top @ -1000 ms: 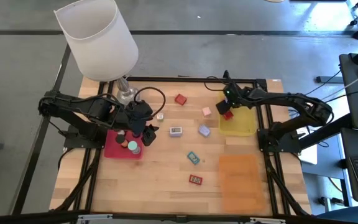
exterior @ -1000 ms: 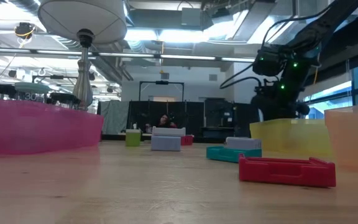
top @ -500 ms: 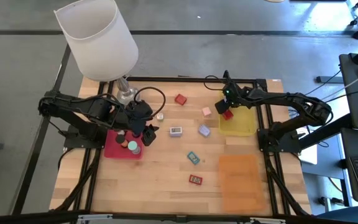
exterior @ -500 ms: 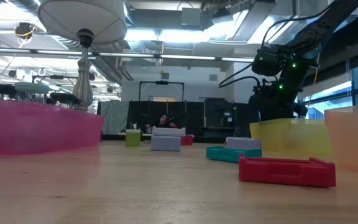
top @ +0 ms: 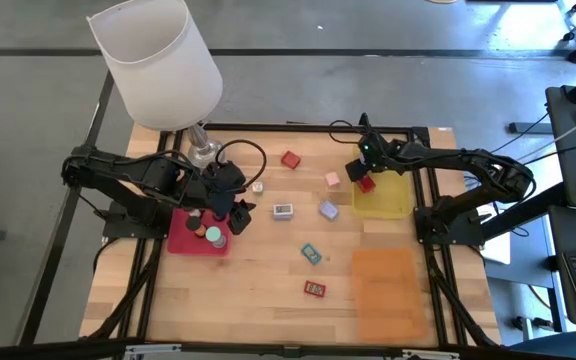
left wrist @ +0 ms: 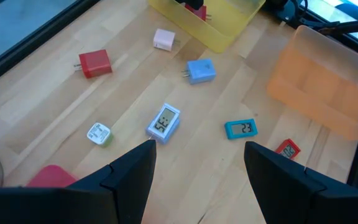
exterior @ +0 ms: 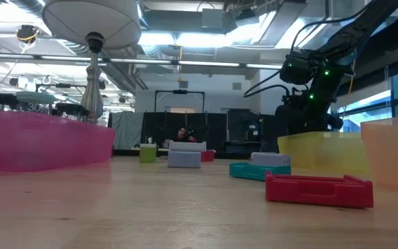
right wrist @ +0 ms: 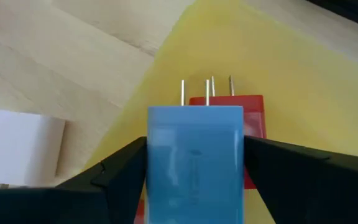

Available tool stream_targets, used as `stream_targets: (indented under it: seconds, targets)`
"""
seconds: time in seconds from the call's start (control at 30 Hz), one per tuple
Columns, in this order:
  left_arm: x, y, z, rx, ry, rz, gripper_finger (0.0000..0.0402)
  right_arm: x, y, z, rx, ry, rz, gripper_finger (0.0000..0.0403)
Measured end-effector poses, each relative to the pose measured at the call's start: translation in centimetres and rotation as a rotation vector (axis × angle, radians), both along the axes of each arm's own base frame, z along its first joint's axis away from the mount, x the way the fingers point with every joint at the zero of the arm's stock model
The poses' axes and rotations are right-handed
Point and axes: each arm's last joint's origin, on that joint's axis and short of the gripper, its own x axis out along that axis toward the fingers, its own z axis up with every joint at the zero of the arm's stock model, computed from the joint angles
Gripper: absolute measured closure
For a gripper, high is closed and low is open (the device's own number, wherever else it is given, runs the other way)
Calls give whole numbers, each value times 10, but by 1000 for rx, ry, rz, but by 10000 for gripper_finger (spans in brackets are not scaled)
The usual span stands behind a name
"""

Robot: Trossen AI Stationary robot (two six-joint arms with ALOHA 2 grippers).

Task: Pick & Place Office items
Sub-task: Put the top blue charger adapter into the yellow bin, then put the red charger adapter into the yellow bin

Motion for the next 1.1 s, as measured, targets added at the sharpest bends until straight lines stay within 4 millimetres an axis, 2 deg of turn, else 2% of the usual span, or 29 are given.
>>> stream_targets:
  seconds: [0.23,0.4,0.57,0.73,0.93,1.1]
  targets:
    - [0,0,0,0,0,0,160,0,0,1,0,3,-1,99]
    - [0,0,0,0,0,0,160,4,-3,15,17,33,-3,81]
    - [0,0,0,8,1,-2,160,12,-9,45,25,68,-5,79]
    - [0,2,1,107,14,-22,160,20,-16,81,-3,58,-11,86]
    - [0,2,1,111,6,-9,160,35,-15,122,-17,-57,27,93]
    - [0,2,1,123,2,1,160,52,-3,147,-17,-190,85,96]
